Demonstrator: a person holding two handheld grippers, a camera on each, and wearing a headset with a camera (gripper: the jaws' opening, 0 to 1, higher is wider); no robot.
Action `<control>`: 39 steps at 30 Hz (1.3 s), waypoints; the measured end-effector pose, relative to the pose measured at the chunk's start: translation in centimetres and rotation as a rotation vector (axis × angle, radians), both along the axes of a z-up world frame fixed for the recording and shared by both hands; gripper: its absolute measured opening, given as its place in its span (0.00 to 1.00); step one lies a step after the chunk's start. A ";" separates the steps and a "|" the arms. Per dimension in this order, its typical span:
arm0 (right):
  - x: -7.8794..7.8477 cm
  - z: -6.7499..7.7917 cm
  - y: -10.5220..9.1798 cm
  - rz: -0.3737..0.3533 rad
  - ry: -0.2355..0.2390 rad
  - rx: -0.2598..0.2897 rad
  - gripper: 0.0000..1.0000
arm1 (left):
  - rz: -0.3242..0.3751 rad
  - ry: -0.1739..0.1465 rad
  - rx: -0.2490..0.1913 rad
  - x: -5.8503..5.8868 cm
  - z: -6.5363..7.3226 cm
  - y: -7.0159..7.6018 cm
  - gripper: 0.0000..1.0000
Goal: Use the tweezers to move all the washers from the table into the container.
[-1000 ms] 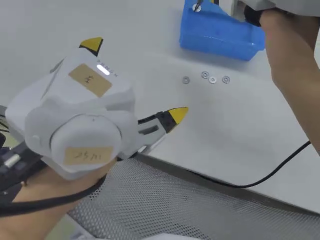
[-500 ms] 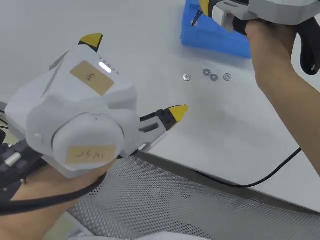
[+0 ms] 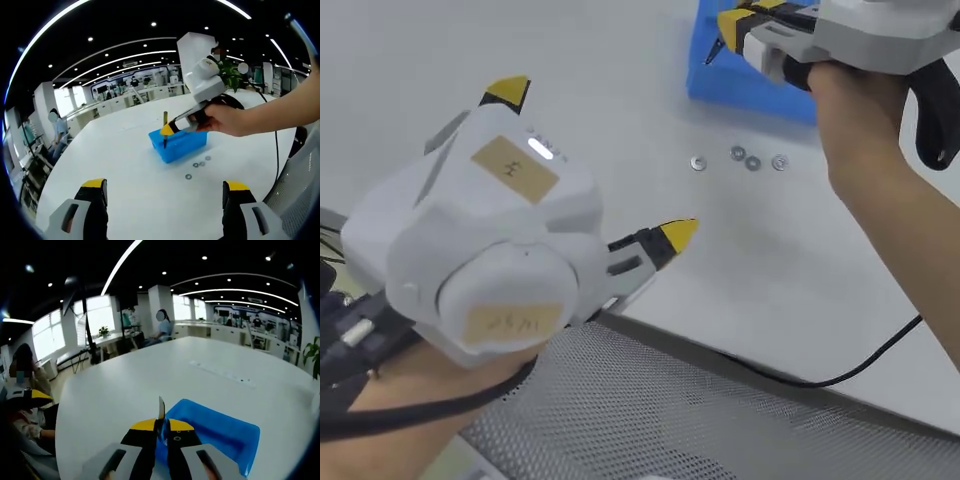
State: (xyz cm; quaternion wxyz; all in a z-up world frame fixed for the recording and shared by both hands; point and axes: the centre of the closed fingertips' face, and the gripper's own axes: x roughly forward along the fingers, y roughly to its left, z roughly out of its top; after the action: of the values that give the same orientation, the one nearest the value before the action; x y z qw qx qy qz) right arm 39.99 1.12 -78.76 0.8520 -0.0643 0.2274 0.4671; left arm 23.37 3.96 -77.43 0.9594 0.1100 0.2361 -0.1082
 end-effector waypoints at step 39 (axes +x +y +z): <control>-8.8 -2.2 -1.9 0.064 0.045 -0.069 0.04 | 0.023 -0.014 0.011 0.1 0.3 0.9 0.96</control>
State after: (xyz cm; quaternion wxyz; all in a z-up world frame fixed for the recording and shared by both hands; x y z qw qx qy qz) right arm 31.19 -0.75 -80.95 0.8287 -0.0903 0.2602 0.4872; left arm 23.43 4.83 -77.10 0.9616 0.1132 0.2311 -0.0953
